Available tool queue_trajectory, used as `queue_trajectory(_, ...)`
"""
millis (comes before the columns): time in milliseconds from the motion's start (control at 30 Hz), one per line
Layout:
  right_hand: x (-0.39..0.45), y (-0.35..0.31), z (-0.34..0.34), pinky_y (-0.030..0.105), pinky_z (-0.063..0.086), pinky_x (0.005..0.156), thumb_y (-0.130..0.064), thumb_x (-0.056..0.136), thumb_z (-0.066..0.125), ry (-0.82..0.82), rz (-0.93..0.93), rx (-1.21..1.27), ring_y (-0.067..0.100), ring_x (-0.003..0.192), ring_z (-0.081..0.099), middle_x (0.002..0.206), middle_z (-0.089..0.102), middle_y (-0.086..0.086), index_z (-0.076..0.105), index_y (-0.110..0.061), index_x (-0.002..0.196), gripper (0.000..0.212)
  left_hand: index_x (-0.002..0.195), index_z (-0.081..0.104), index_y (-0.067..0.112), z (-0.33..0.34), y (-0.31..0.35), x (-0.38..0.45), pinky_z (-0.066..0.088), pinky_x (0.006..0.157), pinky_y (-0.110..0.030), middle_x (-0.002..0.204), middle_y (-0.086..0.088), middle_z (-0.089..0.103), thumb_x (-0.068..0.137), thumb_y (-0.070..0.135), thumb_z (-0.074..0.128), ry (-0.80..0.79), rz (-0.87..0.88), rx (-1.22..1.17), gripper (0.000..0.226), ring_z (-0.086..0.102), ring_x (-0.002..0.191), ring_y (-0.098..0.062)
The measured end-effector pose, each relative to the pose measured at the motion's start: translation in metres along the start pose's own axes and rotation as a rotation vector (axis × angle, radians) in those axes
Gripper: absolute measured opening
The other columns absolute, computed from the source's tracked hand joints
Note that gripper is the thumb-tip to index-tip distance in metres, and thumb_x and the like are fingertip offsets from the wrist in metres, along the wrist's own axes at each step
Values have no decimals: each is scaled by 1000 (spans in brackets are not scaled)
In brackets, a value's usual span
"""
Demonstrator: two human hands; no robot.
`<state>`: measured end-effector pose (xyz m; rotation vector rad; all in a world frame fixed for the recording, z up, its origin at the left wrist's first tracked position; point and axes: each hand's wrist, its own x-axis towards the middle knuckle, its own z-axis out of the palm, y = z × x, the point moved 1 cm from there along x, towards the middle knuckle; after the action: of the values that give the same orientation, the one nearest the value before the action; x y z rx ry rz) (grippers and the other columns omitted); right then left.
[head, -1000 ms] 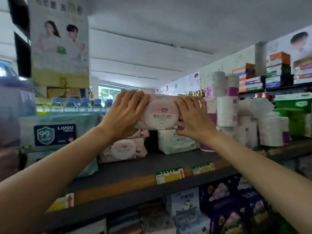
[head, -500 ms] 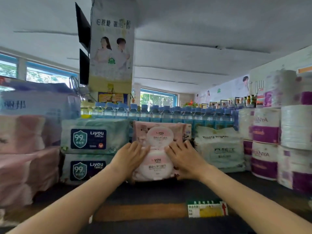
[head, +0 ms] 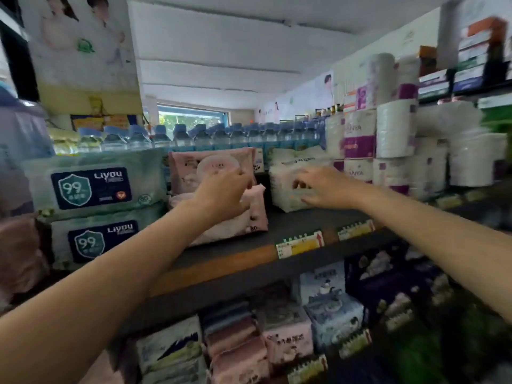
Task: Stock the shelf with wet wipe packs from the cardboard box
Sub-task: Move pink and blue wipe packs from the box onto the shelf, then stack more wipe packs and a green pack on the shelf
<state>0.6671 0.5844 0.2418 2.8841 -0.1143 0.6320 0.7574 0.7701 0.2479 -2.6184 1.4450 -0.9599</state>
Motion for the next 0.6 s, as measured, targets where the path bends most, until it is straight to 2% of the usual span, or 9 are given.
queue_trajectory(133,-125,19,-17,29,42,78,-19,91,54,-30,305,96,21,98,56,110,57,4,56,-12,115,26,110,57,10,-6,109,6,47,86,-39,116,-12,60,88,22,49,63,248,-321,27,58,104,-31)
queue_trajectory(200,-213,21,-20,27,39,74,-22,92,52,-172,502,87,17,92,55,104,59,1,54,-14,116,25,109,55,8,5,184,-12,47,82,-40,112,-13,59,89,22,49,-8,478,-381,25,58,101,-32)
queue_trajectory(300,-369,9,-30,25,36,75,-28,95,48,-452,831,92,17,92,51,105,56,1,52,-13,120,29,115,51,10,15,305,-62,42,72,-35,112,-11,57,92,24,46,-115,827,-344,28,57,99,-30)
queue_trajectory(433,-577,-39,-47,28,45,80,-26,93,51,-705,1293,29,26,101,56,117,59,9,54,-10,119,31,122,47,13,4,442,-167,43,86,-36,122,-9,54,92,27,46,-161,1188,-322,34,54,113,-28)
queue_trajectory(467,-620,-58,-51,27,45,75,-23,92,51,-779,1385,20,28,100,58,116,60,12,56,-7,116,29,122,47,14,1,471,-195,42,90,-36,124,-8,54,92,27,46,-149,1273,-320,33,54,115,-27)
queue_trajectory(533,-691,-98,-55,25,36,65,-14,92,47,-935,1535,58,29,90,59,113,62,19,58,3,112,29,124,46,16,-5,523,-250,40,94,-37,126,-6,52,92,25,43,-168,1438,-318,33,53,118,-25)
queue_trajectory(600,-749,-134,-52,28,35,61,-11,91,47,-1046,1608,116,28,85,59,111,64,21,60,5,108,27,125,46,17,-11,566,-303,38,93,-38,127,-5,51,92,24,42,-211,1600,-317,34,53,117,-26)
